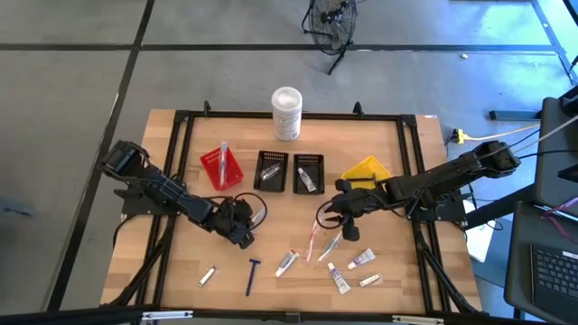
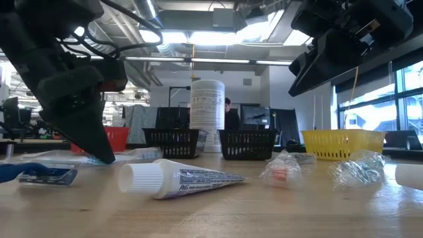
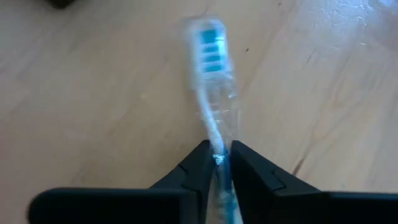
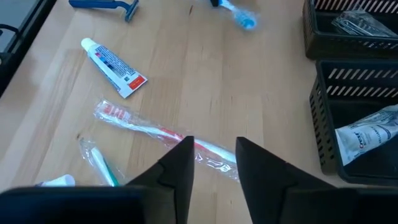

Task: Pick & Place Travel size toiletries
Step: Put the blue toothbrush into the red bin

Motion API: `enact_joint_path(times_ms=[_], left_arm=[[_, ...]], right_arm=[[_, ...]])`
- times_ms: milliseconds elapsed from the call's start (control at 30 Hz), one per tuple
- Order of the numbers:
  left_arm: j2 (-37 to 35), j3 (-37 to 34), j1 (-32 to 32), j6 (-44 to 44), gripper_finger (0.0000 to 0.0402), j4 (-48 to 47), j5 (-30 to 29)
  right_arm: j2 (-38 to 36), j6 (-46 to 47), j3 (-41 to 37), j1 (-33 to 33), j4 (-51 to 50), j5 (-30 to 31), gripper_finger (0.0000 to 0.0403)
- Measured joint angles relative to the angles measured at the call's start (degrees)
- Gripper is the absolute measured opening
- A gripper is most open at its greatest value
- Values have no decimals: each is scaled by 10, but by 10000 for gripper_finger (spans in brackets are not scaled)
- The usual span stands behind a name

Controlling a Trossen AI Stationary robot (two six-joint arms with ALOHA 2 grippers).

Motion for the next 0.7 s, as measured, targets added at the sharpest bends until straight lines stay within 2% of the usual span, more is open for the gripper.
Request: enact_joint_path(times_ms=[167,333,433,600,700], left_arm=[[-2,2,-13,-6,24,5,-26],[-18,39,-31,-7,27,-19,-66],[-36,71,-36,-43,27,-105,-104],[-78,126,-38,-131,27,-262,-210],[-102,142,-31,-190,27,-324,-270]], right_arm=[[0,0,0,0,0,0,131],[0,0,0,0,0,0,133],[0,0,0,0,0,0,127],[0,0,0,0,0,0,116],[0,0,0,0,0,0,112]])
